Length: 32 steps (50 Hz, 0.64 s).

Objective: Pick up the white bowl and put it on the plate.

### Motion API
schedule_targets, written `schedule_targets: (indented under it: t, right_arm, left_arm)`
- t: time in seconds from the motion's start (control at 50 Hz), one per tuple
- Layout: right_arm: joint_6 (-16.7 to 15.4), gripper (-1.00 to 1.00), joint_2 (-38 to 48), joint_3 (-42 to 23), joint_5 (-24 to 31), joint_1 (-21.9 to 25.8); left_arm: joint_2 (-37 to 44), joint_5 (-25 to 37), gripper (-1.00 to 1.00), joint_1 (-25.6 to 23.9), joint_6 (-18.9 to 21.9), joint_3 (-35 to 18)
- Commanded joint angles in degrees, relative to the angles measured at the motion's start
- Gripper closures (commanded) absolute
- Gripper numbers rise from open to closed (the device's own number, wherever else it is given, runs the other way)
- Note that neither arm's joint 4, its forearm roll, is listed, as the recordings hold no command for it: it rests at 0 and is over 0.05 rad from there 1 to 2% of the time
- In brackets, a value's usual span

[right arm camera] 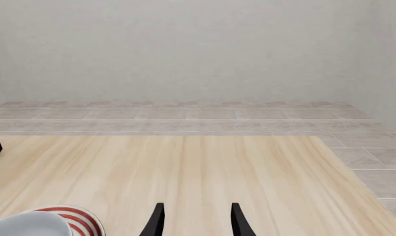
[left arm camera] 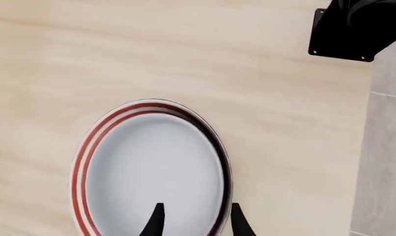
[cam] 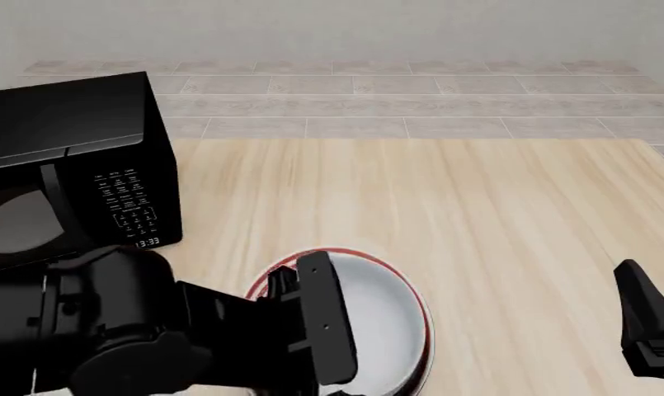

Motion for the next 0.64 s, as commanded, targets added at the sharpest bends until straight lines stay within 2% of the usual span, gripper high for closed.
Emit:
schedule_targets:
  t: [0.02,0.44,0.64]
  right_arm:
    - [0.01,-1.0,0.03,0.23,-0.26,0.0]
    - [0.01,-1.0,0.03,0.23,-0.26,0.0]
    - [0.01,-1.0,0.03,0.23,-0.26,0.0]
  left_arm:
    - [-5.66,3.43,-1.0,0.61,0.68,1.1]
    - [-13.56,7.26,-1.0,0.48,0.61,2.89]
    - [-15.96,6.87,-1.0,0.57,0.59,5.1]
